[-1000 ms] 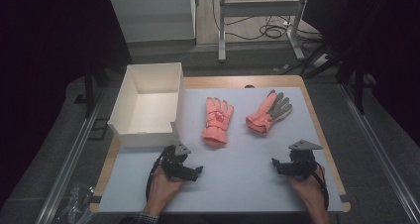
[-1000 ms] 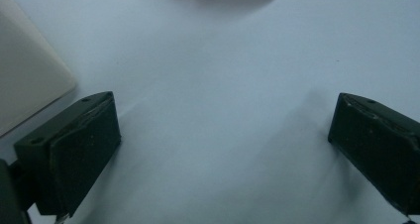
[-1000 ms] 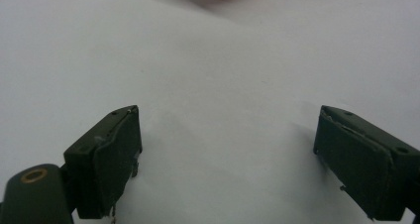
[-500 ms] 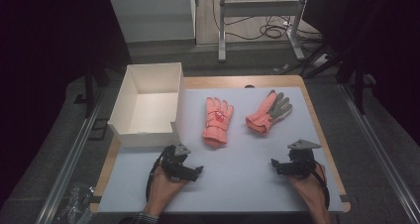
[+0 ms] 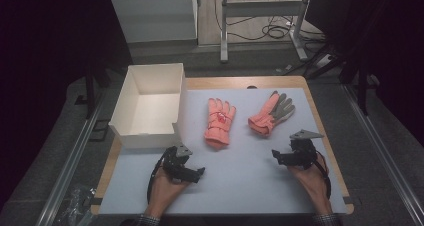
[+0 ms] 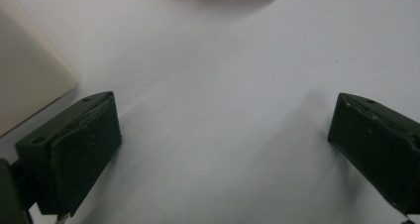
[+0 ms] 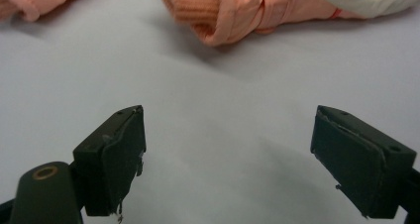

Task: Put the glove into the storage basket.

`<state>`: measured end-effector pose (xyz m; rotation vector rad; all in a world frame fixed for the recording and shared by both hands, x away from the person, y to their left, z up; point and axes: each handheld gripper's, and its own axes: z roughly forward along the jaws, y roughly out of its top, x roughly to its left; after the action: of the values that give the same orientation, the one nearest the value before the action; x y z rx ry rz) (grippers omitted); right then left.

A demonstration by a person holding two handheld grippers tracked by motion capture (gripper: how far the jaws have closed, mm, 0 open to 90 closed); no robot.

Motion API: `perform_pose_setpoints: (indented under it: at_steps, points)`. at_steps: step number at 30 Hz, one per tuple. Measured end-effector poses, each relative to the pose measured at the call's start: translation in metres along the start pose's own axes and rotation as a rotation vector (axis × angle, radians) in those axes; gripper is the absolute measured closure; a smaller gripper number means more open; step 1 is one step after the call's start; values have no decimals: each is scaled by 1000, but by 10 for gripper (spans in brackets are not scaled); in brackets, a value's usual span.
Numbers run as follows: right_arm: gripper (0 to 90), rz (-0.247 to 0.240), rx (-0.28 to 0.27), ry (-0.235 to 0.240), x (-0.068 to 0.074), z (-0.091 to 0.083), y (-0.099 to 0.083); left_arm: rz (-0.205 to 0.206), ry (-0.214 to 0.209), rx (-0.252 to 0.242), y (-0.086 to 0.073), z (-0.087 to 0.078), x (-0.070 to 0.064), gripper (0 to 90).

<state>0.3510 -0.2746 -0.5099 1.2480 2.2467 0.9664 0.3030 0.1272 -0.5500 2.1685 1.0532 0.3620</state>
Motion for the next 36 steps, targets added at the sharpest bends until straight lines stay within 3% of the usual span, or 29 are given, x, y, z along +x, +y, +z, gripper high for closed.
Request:
perform_pose_setpoints:
  at_steps: [8, 12, 20, 26, 32, 36]
  points:
    - [143, 29, -18, 3, -13, 9, 18, -1, 1, 0, 0, 0, 0, 1]
    - [189, 43, -33, 10, -20, 13, 30, -1, 0, 0, 0, 0, 0, 1]
    - [274, 5, -59, -30, -31, 21, 58, -9, -1, -5, 0, -1, 1, 11]
    - [347, 4, -59, -51, -39, 32, 73, -12, -1, -8, 0, 0, 0, 11]
    - [445, 59, -57, -70, -54, 44, 91, -9, -1, -5, 0, -1, 1, 11]
    - [477, 80, -23, -82, -65, 60, 99, -10, -2, -6, 0, -1, 1, 11]
